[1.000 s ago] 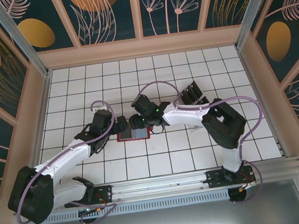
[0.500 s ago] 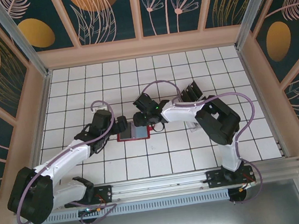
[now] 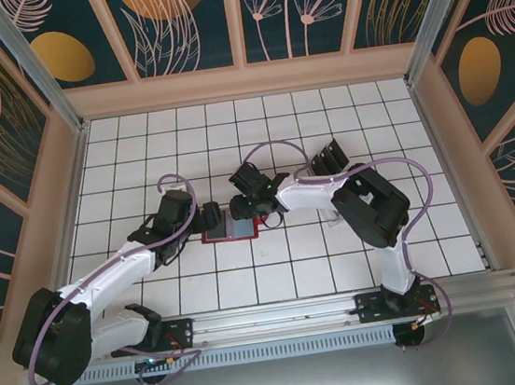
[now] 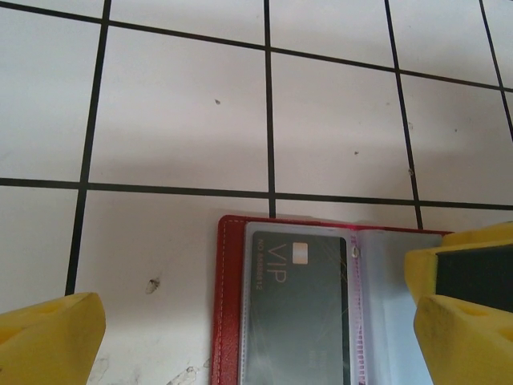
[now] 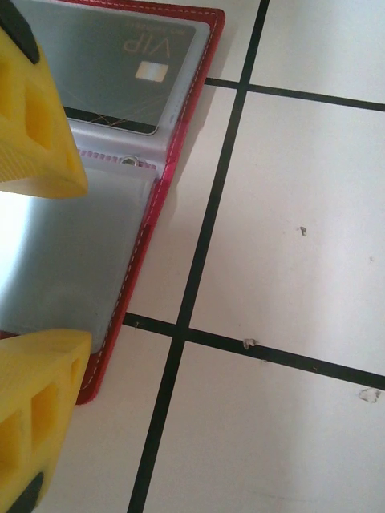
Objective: Put the credit cards into the card holder
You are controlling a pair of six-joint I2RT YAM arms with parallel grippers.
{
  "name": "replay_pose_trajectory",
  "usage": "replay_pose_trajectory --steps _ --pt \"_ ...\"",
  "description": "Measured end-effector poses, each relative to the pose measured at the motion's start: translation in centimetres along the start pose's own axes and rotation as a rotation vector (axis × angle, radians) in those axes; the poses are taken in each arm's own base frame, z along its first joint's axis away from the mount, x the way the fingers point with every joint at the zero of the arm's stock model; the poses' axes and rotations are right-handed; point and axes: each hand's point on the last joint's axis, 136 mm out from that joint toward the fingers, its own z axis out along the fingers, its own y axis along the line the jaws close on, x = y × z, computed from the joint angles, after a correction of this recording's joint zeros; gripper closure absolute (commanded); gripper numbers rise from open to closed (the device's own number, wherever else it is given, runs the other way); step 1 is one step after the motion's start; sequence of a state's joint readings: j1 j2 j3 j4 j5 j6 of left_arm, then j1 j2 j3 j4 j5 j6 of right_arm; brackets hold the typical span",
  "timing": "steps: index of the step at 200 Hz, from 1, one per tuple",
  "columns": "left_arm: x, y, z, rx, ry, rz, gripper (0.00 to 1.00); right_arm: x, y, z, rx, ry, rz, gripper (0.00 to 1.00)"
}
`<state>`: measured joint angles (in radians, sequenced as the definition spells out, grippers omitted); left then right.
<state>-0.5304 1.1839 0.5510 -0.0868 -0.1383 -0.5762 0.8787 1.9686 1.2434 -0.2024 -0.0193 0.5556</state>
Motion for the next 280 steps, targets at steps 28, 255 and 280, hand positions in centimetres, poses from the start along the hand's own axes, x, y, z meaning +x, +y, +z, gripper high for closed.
replay_pose_trajectory --steps 28,255,280 --pt "0.5 0.1 -0.1 0.007 0.007 0.001 0.01 -0.1 0.3 0.0 -0.013 -0.005 -0.002 0.53" --pt "6.1 -1.2 -0.4 0.128 0.107 0.039 0.02 0.4 3.5 0.5 -0.203 0.022 0.088 0.53" --pt "6.2 -1.3 -0.7 0.142 0.101 0.035 0.02 0.5 3.6 0.5 -0.209 0.026 0.092 0.53"
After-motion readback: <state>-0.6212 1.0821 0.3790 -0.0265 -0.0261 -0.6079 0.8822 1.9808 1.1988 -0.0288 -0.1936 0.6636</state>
